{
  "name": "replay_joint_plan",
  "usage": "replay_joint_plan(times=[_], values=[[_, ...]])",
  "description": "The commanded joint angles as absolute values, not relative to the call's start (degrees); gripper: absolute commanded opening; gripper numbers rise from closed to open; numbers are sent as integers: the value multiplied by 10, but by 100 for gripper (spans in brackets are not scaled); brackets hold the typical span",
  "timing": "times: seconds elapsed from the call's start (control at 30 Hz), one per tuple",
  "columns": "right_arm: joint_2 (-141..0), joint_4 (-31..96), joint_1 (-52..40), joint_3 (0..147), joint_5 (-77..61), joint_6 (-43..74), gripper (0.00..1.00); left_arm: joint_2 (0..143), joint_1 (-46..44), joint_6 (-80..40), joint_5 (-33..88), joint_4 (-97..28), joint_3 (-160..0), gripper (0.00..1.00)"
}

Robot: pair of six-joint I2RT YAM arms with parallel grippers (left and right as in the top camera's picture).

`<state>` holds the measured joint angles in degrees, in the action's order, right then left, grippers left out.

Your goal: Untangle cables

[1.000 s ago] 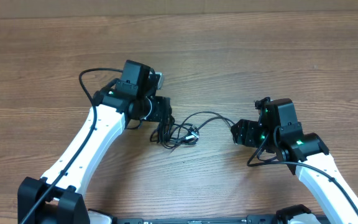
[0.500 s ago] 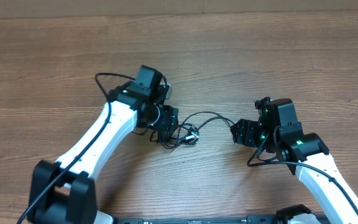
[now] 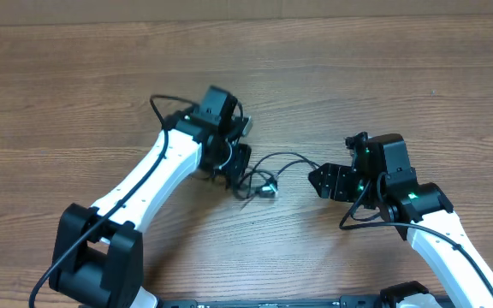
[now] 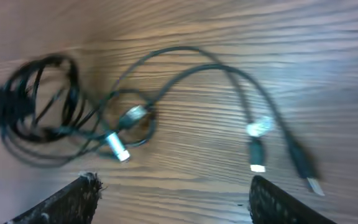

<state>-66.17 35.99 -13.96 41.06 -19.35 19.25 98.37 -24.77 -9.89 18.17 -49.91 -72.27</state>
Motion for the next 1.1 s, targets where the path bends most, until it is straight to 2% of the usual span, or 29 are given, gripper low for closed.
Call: replay_joint_plan(times=[0.0,0.37,0.47,0.73,0.9,1.0,1.07], values=[[-662,340,-142,416,-278,177,75,940,-250,-61,206,-521,-800,4],[-662,274,-142,416,-316,182,75,906,-250,-60,302,-557,-872,4],[-662,264,-141,416,-310,184,69,904,-245,-60,307,-560,-887,4],[-663,250,-141,416,-262,424,70,883,-222,-106,309,-566,-948,4],[-663,241,-142,416,-355,551,68,882,-221,-215,316,-558,-961,4],[-663,241,-142,416,-384,603,70,882,-221,-237,322,-556,-961,4],[-663,240,-142,416,-387,629,70,882,-221,-253,370,-541,-961,4]])
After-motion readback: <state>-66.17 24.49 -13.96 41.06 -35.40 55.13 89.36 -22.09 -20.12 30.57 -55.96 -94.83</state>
